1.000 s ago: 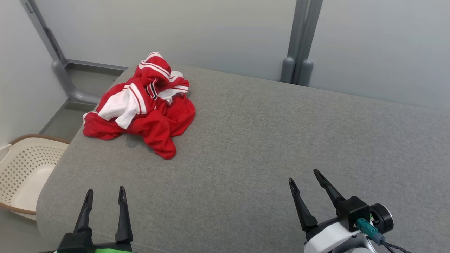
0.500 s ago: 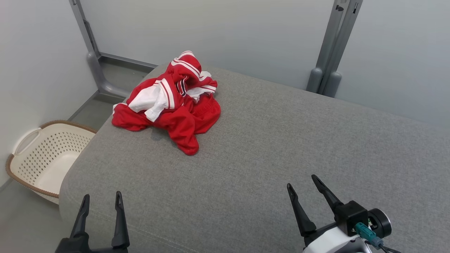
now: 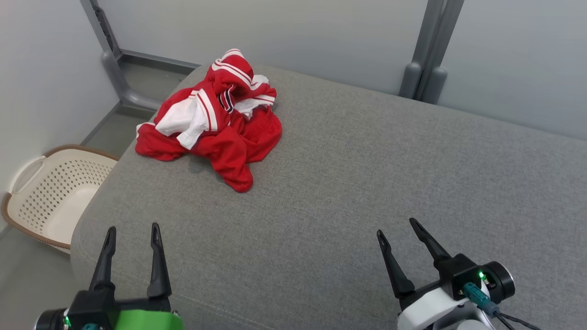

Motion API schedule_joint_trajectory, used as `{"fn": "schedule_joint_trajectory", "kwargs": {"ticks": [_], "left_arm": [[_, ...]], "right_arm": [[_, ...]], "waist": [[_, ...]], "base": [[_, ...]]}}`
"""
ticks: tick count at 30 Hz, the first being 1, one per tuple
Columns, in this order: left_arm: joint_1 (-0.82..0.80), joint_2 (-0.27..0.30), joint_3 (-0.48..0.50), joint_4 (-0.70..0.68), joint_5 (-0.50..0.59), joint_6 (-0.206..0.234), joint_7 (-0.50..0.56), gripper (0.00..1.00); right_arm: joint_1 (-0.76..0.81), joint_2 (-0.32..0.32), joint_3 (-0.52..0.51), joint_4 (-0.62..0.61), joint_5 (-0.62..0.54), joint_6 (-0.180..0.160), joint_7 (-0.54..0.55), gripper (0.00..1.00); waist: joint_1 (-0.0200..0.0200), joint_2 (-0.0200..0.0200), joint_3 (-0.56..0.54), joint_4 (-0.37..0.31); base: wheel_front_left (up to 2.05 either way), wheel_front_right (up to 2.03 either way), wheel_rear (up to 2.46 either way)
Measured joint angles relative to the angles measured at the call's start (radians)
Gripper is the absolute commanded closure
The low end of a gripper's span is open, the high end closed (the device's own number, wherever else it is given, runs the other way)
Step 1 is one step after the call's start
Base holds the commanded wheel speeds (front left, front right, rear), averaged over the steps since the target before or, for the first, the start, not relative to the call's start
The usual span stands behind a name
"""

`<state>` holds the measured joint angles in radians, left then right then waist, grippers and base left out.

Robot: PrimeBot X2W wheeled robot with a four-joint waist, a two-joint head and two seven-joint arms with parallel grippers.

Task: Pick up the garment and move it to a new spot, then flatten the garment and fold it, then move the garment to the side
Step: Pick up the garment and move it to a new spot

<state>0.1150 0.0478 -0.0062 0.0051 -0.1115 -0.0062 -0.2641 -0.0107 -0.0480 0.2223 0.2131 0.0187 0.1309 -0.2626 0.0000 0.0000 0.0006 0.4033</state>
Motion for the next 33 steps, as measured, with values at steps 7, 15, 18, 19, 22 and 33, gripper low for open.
{"fn": "schedule_joint_trajectory", "kwargs": {"ticks": [7,15,18,19,22,33], "left_arm": [[-0.157,0.000,-0.011,-0.031,0.045,-0.001,-0.001,0.00],[-0.469,0.086,0.030,0.099,0.059,-0.054,-0.001,0.00],[-0.628,0.132,0.047,0.222,0.030,-0.077,0.041,0.00],[-0.690,0.144,0.049,0.264,0.008,-0.088,0.065,0.00],[-0.832,0.179,0.042,0.397,-0.061,-0.110,0.162,0.00],[-1.123,0.288,-0.079,0.718,-0.286,-0.125,0.294,0.00]], "right_arm": [[-0.053,-0.006,-0.029,-0.007,-0.081,0.000,0.000,0.00],[-0.108,-0.076,-0.051,-0.038,-0.102,0.000,0.000,0.00],[-0.131,-0.100,-0.066,-0.051,-0.106,0.000,0.000,0.00],[-0.140,-0.105,-0.074,-0.057,-0.108,0.000,0.000,0.00],[-0.154,-0.119,-0.086,-0.069,-0.110,0.000,0.000,0.00],[-0.195,-0.118,-0.137,-0.121,-0.109,0.001,-0.003,0.00]], "waist": [[0.0000,0.0000,0.100,-0.008],[0.0001,0.0000,0.240,-0.018],[0.0001,0.0000,0.297,-0.027],[0.0001,0.0000,0.315,-0.031],[0.0001,0.0000,0.365,-0.046],[0.0001,0.0000,0.516,-0.131]], "base": [[0.00,0.00,0.00],[0.00,0.00,0.00],[0.00,0.00,0.00],[0.00,0.00,0.00],[0.00,0.00,0.00],[0.00,0.00,0.00]]}}
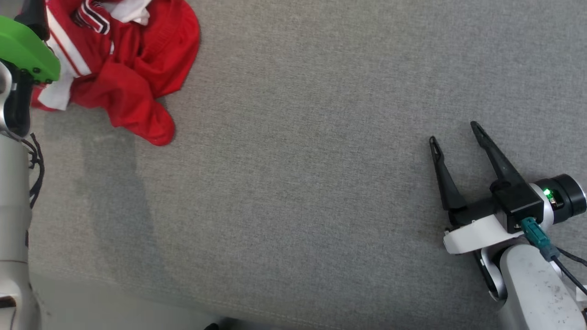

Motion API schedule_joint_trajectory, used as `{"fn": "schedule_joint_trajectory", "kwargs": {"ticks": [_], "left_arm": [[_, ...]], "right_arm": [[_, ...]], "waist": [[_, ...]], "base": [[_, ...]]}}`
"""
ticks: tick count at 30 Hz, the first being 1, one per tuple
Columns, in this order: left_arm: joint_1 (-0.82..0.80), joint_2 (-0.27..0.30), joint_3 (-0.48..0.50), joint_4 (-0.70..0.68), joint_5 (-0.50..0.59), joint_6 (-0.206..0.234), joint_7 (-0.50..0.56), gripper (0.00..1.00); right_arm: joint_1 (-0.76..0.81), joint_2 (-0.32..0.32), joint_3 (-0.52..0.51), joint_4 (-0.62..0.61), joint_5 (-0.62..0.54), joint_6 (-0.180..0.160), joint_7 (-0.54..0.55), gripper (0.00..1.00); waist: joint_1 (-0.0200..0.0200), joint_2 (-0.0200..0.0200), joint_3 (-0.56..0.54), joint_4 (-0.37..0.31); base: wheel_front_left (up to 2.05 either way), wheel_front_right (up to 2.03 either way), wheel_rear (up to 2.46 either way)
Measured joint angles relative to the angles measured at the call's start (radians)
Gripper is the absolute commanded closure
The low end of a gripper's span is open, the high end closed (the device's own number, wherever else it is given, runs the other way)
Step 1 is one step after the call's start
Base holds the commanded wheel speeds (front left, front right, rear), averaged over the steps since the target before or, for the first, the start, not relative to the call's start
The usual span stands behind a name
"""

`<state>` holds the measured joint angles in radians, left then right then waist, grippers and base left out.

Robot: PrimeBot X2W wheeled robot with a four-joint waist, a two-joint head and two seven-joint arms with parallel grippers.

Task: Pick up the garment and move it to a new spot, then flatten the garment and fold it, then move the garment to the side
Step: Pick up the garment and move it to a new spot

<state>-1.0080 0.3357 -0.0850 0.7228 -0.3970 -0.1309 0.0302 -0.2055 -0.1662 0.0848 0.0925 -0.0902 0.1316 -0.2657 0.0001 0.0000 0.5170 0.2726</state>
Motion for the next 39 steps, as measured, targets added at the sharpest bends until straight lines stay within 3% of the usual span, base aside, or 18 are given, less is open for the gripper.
{"fn": "schedule_joint_trajectory", "kwargs": {"ticks": [4,10,20,21,22,32,39], "left_arm": [[-0.046,0.036,-0.056,0.085,-0.025,0.000,-0.011,0.00],[-0.076,0.044,-0.148,0.189,-0.079,0.000,0.003,0.00],[-0.082,0.072,-0.298,0.257,-0.186,0.001,0.059,0.00],[-0.080,0.075,-0.318,0.250,-0.202,0.003,0.070,0.30],[-0.079,0.083,-0.337,0.242,-0.222,0.004,0.070,1.00],[-0.073,0.164,-0.415,0.197,-0.238,0.000,-0.195,1.00],[-0.068,0.243,-0.450,0.087,-0.242,0.000,-0.260,1.00]], "right_arm": [[-0.020,0.002,0.000,-0.019,0.002,0.000,-0.001,0.00],[-0.041,0.010,-0.002,-0.045,0.003,0.001,-0.007,0.00],[-0.052,0.017,-0.001,-0.064,0.004,0.001,-0.009,0.00],[-0.053,0.017,0.001,-0.064,0.004,0.001,-0.009,0.00],[-0.054,0.017,0.002,-0.064,0.004,0.001,-0.009,0.00],[-0.057,0.044,0.017,-0.028,0.016,0.000,-0.002,0.00],[-0.045,0.089,0.009,0.007,0.065,0.000,0.002,0.00]], "waist": [[0.0000,0.0000,0.044,-0.031],[0.0000,0.0000,0.092,-0.073],[-0.0001,0.0001,0.122,-0.108],[-0.0001,0.0001,0.121,-0.109],[-0.0001,0.0001,0.120,-0.109],[0.0000,0.0001,0.063,-0.119],[0.0000,0.0001,-0.033,-0.140]], "base": [[0.00,0.00,0.00],[0.00,0.00,0.00],[0.00,0.00,0.00],[0.00,0.00,0.00],[0.00,0.00,0.00],[0.00,0.00,0.00],[0.00,0.00,0.00]]}}
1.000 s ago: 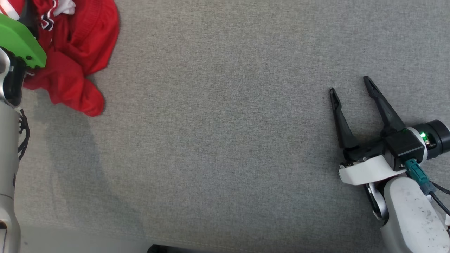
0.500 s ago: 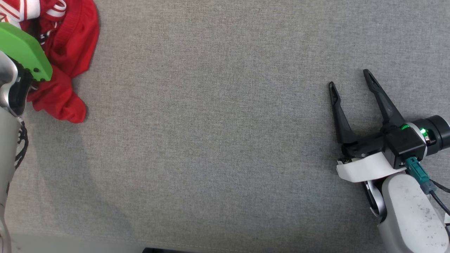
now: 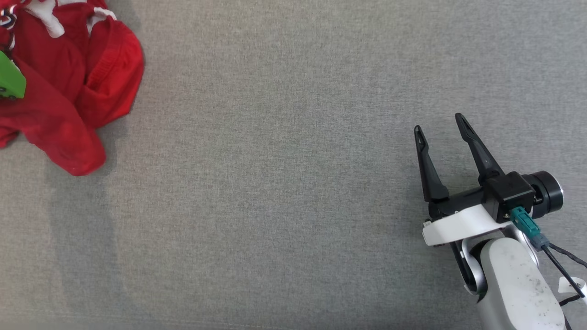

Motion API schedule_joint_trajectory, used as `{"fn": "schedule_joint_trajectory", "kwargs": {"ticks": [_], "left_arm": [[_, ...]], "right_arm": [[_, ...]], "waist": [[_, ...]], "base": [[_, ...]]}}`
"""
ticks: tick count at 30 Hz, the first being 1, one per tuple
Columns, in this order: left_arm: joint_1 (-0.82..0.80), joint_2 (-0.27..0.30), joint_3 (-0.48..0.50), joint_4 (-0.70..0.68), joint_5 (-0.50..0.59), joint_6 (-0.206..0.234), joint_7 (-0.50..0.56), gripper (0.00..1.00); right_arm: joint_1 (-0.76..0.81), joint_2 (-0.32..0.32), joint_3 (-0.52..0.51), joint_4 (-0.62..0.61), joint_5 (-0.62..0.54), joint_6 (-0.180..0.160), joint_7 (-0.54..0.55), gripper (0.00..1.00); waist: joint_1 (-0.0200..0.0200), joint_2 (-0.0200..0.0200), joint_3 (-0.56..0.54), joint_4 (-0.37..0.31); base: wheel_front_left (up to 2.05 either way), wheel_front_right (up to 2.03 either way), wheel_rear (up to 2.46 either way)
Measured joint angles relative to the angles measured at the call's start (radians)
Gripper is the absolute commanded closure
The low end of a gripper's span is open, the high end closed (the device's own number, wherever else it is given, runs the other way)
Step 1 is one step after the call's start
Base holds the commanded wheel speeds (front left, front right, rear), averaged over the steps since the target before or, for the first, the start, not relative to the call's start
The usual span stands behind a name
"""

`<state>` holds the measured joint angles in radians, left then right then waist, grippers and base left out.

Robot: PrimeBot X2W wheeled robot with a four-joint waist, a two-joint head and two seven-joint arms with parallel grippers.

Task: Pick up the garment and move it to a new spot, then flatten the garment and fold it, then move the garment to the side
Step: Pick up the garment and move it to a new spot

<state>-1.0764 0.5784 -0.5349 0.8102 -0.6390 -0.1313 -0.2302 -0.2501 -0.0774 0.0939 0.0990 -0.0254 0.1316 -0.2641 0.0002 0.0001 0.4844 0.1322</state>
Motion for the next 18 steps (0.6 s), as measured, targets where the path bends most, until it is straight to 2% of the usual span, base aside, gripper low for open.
{"fn": "schedule_joint_trajectory", "kwargs": {"ticks": [5,10,18], "left_arm": [[-0.003,0.040,-0.011,-0.111,-0.006,0.000,0.008,1.00],[-0.002,0.065,-0.009,-0.274,-0.029,0.011,0.062,1.00],[0.065,0.068,-0.025,-0.548,-0.028,0.092,0.116,1.00]], "right_arm": [[0.002,0.016,0.001,0.015,0.016,0.000,0.000,0.00],[0.010,0.027,0.013,0.023,0.035,0.000,0.000,0.00],[0.019,0.027,0.030,0.017,0.134,0.000,0.000,0.00]], "waist": [[-0.0001,0.0000,-0.067,-0.022],[-0.0002,0.0000,-0.124,-0.067],[-0.0002,0.0000,-0.190,-0.181]], "base": [[0.00,0.00,0.00],[0.00,0.00,0.00],[0.00,0.00,0.00]]}}
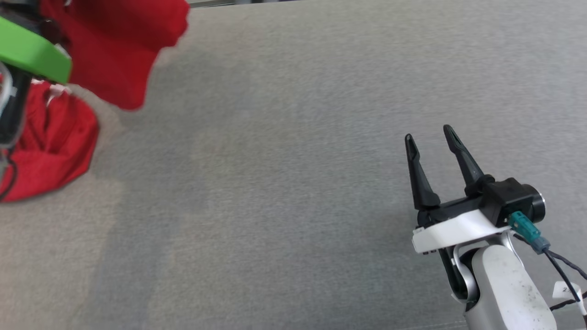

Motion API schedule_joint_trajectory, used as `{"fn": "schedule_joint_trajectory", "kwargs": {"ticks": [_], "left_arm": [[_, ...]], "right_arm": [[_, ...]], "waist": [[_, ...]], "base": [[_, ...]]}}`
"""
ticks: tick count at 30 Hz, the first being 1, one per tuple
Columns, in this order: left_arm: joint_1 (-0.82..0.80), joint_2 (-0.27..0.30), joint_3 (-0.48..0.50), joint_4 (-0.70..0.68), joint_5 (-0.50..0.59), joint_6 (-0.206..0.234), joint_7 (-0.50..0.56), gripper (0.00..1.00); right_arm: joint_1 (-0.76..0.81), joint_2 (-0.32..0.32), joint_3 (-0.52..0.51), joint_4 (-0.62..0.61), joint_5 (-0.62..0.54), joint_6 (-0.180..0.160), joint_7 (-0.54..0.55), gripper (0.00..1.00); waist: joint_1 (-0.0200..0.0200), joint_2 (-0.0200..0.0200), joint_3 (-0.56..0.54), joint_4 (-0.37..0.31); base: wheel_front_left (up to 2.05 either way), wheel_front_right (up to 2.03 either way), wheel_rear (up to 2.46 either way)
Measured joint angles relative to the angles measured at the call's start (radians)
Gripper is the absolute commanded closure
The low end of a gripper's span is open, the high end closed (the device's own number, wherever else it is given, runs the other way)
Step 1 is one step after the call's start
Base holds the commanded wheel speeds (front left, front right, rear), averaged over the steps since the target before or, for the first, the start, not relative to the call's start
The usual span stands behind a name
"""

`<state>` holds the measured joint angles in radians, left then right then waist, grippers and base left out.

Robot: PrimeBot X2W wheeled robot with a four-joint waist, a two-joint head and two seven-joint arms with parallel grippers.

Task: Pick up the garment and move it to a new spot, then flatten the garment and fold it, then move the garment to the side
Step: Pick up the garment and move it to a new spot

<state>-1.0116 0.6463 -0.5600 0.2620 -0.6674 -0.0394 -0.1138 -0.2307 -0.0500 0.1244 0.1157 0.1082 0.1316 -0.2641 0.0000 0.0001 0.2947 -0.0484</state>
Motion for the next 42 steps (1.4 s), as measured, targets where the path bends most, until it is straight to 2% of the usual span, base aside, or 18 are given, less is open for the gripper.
{"fn": "schedule_joint_trajectory", "kwargs": {"ticks": [4,8,17,20,23,24,25,26,30,32,42], "left_arm": [[0.065,-0.049,-0.041,-0.086,-0.010,0.033,0.025,1.00],[0.150,-0.126,-0.102,-0.075,-0.013,0.058,0.013,1.00],[0.239,-0.338,-0.241,0.210,0.083,0.059,-0.131,1.00],[0.267,-0.401,-0.244,0.306,0.120,0.072,-0.144,1.00],[0.315,-0.460,-0.198,0.311,0.142,0.071,-0.147,1.00],[0.328,-0.477,-0.187,0.303,0.161,0.064,-0.148,0.71],[0.350,-0.501,-0.175,0.292,0.173,0.049,-0.149,0.52],[0.376,-0.521,-0.160,0.277,0.179,0.034,-0.149,0.01],[0.481,-0.559,-0.092,0.195,0.195,-0.015,-0.150,0.00],[0.532,-0.569,-0.055,0.151,0.208,-0.026,-0.150,0.00],[0.777,-0.583,0.225,-0.178,0.327,-0.026,-0.151,0.00]], "right_arm": [[-0.003,0.000,-0.008,-0.009,0.012,0.000,0.000,0.00],[0.000,-0.001,-0.017,-0.008,0.062,0.000,0.000,0.00],[0.020,-0.001,-0.002,0.006,0.073,0.000,0.000,0.00],[0.017,-0.001,0.000,0.007,0.075,0.000,0.000,0.00],[0.005,0.000,-0.005,0.003,0.073,0.000,0.000,0.00],[0.003,-0.001,-0.007,0.002,0.073,0.000,0.000,0.00],[0.002,-0.001,-0.007,0.003,0.069,0.000,0.000,0.00],[0.002,-0.001,-0.007,0.003,0.066,0.000,0.000,0.00],[0.005,0.000,-0.010,0.010,0.057,0.000,0.000,0.00],[0.011,0.000,-0.006,0.011,0.050,0.000,0.000,0.00],[0.050,0.001,0.009,0.024,0.019,0.000,0.000,0.00]], "waist": [[0.0000,0.0000,-0.029,-0.070],[0.0000,0.0000,-0.054,-0.144],[0.0000,-0.0001,-0.070,-0.278],[0.0000,0.0000,-0.053,-0.300],[0.0000,-0.0001,-0.031,-0.304],[0.0000,0.0000,-0.026,-0.302],[0.0000,-0.0001,-0.020,-0.296],[0.0000,-0.0001,-0.016,-0.288],[0.0000,-0.0001,-0.008,-0.250],[0.0000,-0.0001,-0.011,-0.230],[0.0000,-0.0001,-0.089,-0.099]], "base": [[0.00,0.00,0.00],[0.00,0.00,0.00],[0.00,0.00,0.00],[0.00,0.00,0.00],[0.00,0.00,0.00],[0.00,0.00,0.00],[0.00,0.00,0.00],[0.00,0.00,0.00],[0.00,0.00,0.00],[0.00,0.00,0.00],[0.00,0.00,0.00]]}}
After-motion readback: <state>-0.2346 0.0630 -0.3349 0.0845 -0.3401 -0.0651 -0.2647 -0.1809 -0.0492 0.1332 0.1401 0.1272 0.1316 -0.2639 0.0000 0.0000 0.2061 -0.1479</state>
